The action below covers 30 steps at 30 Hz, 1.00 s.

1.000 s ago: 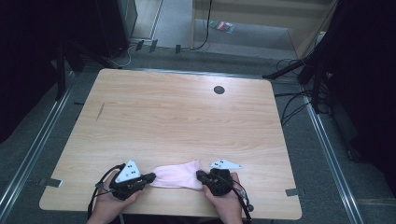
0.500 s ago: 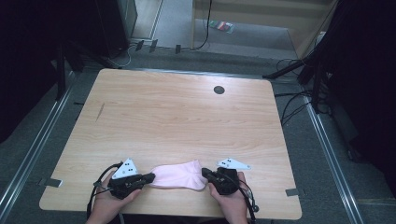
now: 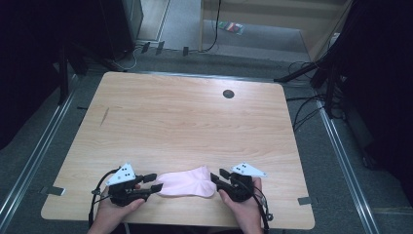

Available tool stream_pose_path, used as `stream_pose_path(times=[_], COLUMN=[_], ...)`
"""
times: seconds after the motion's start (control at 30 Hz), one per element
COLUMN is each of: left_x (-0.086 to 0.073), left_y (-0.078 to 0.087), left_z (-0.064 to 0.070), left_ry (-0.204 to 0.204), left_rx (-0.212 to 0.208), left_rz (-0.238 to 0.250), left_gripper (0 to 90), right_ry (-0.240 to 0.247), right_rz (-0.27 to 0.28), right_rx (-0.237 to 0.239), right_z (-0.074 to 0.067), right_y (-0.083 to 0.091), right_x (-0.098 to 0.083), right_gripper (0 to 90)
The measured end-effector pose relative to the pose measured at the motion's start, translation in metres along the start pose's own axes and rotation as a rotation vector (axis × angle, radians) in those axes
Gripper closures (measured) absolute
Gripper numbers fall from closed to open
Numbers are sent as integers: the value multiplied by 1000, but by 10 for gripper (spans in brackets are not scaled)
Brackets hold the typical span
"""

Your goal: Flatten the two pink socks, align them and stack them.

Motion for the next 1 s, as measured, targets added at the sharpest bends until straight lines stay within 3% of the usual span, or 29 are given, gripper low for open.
stream_pose_path(times=[0.07,0.13,0.2,0.3,0.4,0.53,0.63,0.87,0.97,1.0], left_x=[2,3,3,4,5,3,2,-2,-5,-7], left_y=[2,4,7,13,19,27,32,45,54,57], left_z=[-4,-8,-12,-18,-25,-33,-38,-54,-63,-67], left_ry=[13,20,34,44,66,66,59,93,114,126], left_rx=[17,64,103,134,154,192,226,276,310,320], left_rz=[-3,-10,-12,12,36,50,49,62,67,69], left_gripper=[298,123,14,0,0,0,0,0,0,0], right_ry=[16,34,30,18,0,-18,-40,-81,-66,-53], right_rz=[-9,-16,-20,-18,-6,12,27,51,55,53], right_rx=[-33,-74,-93,-97,-114,-135,-154,-183,-209,-237], right_z=[5,8,9,11,15,26,35,58,66,71], right_y=[2,3,7,10,14,20,24,35,38,40], right_x=[2,4,7,12,16,18,19,22,21,20], right_gripper=[385,262,132,1,0,0,0,0,0,0])
Point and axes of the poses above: each handheld gripper's, and its own axes: y roughly backward along the jaws, x roughly out of its top, z roughly to its right, the point moved 6 cm from there along -y, roughly forward along the jaws, and after that the axes turned 4 degrees about -y, right-handed, at the moved point
